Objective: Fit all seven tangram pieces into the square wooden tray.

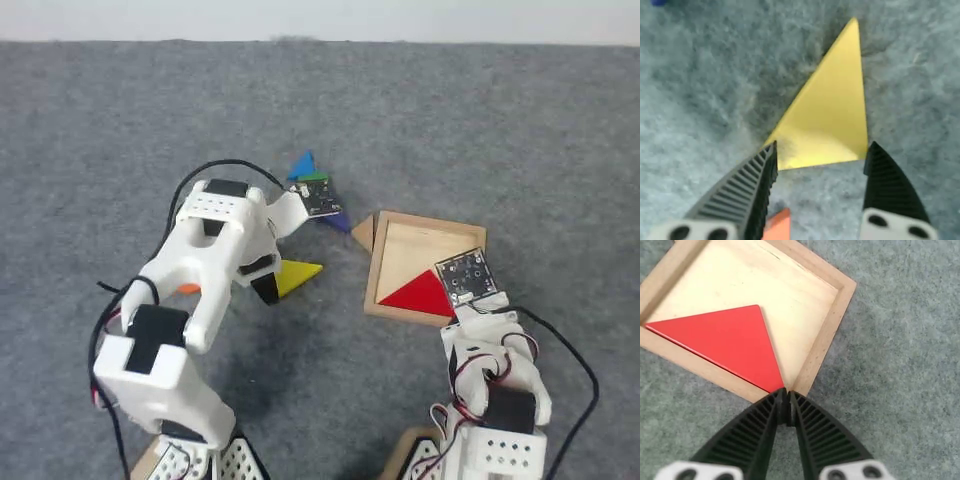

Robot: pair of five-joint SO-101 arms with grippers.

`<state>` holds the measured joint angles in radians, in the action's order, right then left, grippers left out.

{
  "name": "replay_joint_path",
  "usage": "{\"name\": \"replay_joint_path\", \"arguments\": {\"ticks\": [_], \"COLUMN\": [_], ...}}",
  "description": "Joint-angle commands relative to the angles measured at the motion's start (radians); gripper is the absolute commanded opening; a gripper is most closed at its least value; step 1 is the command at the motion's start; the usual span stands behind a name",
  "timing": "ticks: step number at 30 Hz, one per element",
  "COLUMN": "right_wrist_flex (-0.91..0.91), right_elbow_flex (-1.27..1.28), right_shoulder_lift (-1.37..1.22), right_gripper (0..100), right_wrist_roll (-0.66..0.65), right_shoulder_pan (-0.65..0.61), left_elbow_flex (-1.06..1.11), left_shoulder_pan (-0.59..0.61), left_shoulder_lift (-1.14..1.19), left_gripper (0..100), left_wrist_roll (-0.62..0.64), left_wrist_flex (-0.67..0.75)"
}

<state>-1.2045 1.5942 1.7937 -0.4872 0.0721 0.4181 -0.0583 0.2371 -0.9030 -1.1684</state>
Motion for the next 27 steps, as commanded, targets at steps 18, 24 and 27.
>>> {"name": "replay_joint_path", "arguments": {"ticks": [18, 24, 27], "right_wrist_flex": [0.004, 0.004, 0.004], "right_elbow_flex": [-0.014, -0.012, -0.012], "right_shoulder_lift": [-0.002, -0.002, -0.002], "right_gripper": [0.9, 0.9, 0.9], "right_wrist_roll": [-0.017, -0.017, -0.017], "right_shoulder_pan": [-0.005, -0.005, -0.005], "left_elbow_flex": [-0.041, -0.027, -0.048], "left_shoulder_pan": [-0.015, -0.012, -0.015], "left_shoulder_lift": [0.048, 0.063, 0.08], "left_gripper": [27, 27, 27], "left_wrist_roll": [-0.078, -0.083, -0.086], "left_wrist_flex": [-0.011, -0.02, -0.051]}}
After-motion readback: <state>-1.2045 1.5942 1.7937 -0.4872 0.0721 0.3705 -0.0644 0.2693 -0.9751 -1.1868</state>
